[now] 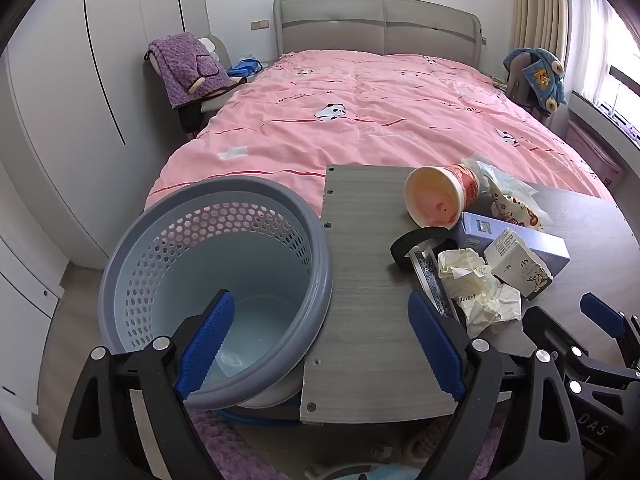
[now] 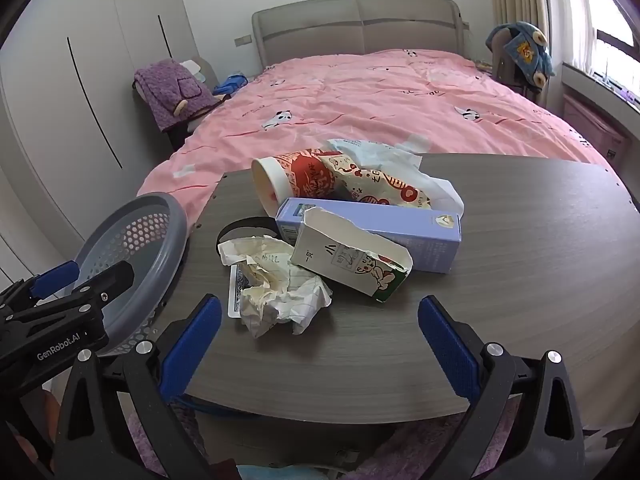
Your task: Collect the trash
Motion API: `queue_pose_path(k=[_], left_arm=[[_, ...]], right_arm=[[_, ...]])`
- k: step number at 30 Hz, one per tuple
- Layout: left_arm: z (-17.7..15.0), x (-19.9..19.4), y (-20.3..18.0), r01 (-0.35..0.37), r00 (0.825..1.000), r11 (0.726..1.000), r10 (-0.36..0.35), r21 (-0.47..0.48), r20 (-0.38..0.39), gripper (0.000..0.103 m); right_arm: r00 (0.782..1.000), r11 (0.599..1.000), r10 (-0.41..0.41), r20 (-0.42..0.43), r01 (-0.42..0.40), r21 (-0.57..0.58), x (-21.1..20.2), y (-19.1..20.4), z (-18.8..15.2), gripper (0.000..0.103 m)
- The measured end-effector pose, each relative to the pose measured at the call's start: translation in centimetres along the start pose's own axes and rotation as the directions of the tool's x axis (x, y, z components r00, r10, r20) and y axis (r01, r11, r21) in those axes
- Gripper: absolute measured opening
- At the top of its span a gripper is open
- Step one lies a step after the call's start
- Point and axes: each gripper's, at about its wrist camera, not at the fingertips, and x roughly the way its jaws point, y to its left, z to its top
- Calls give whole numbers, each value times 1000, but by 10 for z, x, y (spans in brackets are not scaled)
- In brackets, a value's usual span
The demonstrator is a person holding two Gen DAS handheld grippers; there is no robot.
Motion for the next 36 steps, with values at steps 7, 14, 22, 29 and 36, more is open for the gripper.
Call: queue_pose_path(k=[7,14,22,29,36], left_arm=[[1,2,2,-3,1000,1000,3,1,0,84],[-1,-4,8,-11,1000,1000,11,0,-4,84],[-9,-3,7,-18,1000,1000,18,1,0,84],[-12,-7,7,-21,1000,1000,21,3,11,84],[-14,-12,6,-22,1000,1000,21,3,22,84]], right_arm=[[1000,1000,-5,3,5,-3,-1,2,-1,97],[1000,1000,-14,3,14,-3,-3,4,0,97],[1000,1000,-19,11,19,-10,-6,6,-1,97],[1000,1000,-22,21,22,-19,-11,8,-2,97],[999,999,-23,32,24,-26,-15,11,-2,97]])
